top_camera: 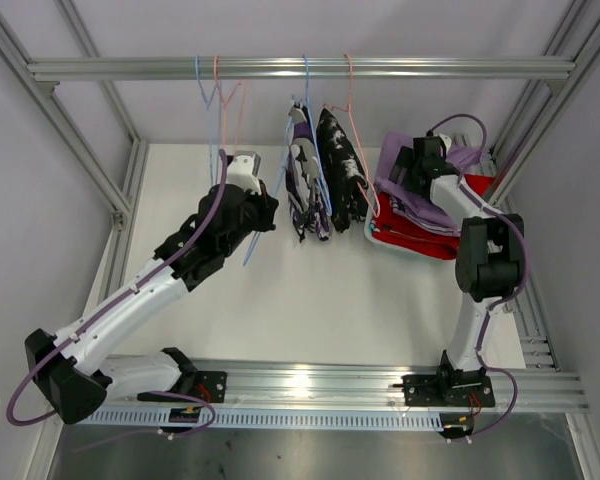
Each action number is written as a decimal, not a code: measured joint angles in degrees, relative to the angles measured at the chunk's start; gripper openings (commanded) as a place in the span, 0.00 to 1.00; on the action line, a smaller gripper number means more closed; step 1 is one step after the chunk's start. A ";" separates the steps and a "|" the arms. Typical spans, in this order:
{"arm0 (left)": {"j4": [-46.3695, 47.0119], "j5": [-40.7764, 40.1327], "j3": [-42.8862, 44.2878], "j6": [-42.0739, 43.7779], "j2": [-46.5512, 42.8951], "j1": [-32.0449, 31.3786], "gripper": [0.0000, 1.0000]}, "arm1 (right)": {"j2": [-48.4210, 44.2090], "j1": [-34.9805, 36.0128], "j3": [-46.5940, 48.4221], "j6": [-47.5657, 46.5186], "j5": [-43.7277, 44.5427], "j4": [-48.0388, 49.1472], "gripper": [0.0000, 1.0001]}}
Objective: Remove the trousers from the hanger
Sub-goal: Place the trousers in the bin, then place the hanger at the clothesline.
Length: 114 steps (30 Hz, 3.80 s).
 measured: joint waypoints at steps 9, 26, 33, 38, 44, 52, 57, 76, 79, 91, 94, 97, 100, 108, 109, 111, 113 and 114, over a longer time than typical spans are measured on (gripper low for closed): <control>0.02 0.42 0.00 0.00 -0.72 0.15 0.01 | -1.18 0.26 3.50 0.83 -1.03 -5.73 0.99; 0.02 0.42 0.00 0.02 -1.79 0.15 0.00 | -20.06 0.31 -13.07 1.25 -5.29 -3.80 0.99; 0.02 0.37 0.00 0.02 -2.32 0.15 0.00 | -18.03 1.70 -25.38 2.91 -6.34 2.10 0.99; 0.02 0.37 0.00 0.02 -2.71 0.15 0.00 | -18.49 1.75 -24.33 3.02 -6.32 0.37 1.00; 0.02 0.26 0.00 0.28 -3.78 0.15 0.00 | -24.74 2.23 -21.42 3.06 -6.49 -6.91 0.99; 0.79 -2.69 0.00 4.81 -7.89 0.15 0.00 | -45.72 4.02 -30.23 3.69 -9.05 -3.93 0.99; 1.86 -5.66 0.68 7.74 -9.01 0.17 0.00 | -53.02 4.66 -38.84 3.52 -10.43 -3.15 1.00; -4.76 -6.25 23.87 9.84 4.31 6.16 0.00 | -51.25 4.61 -48.22 2.12 -22.38 6.32 1.00; -7.30 -3.52 26.25 7.34 8.20 10.27 0.00 | -51.36 4.50 -48.50 2.12 -23.65 7.74 0.99; -7.91 1.84 19.21 0.94 8.70 15.80 0.04 | -50.40 3.52 -49.88 2.19 -25.20 9.92 0.99; -5.84 2.03 14.64 0.13 4.13 16.02 0.20 | -50.34 3.50 -50.01 2.16 -25.24 9.94 0.99; -6.80 3.23 8.68 -0.09 -1.55 16.02 0.36 | -50.31 3.50 -50.01 2.14 -25.29 9.97 1.00; -8.15 5.38 5.44 -0.07 -5.68 16.02 0.36 | -50.53 3.50 -50.12 2.14 -25.22 9.97 0.99; -9.18 12.31 4.52 -0.87 -13.57 15.98 0.47 | -50.62 3.48 -50.45 2.14 -25.31 10.16 0.99; -9.09 13.29 4.94 -1.09 -14.03 15.85 0.49 | -50.38 3.48 -50.45 2.14 -25.35 10.29 1.00; -8.39 15.67 6.45 -1.57 -13.94 15.61 0.52 | -49.96 3.48 -50.45 2.14 -25.44 10.56 0.99; -7.65 18.18 9.22 -1.99 -11.96 14.75 0.55 | -49.86 3.48 -50.45 2.14 -25.53 10.75 0.99; -6.93 19.43 10.71 -2.14 -10.69 14.23 0.58 | -49.86 3.48 -50.45 2.14 -25.64 10.82 0.99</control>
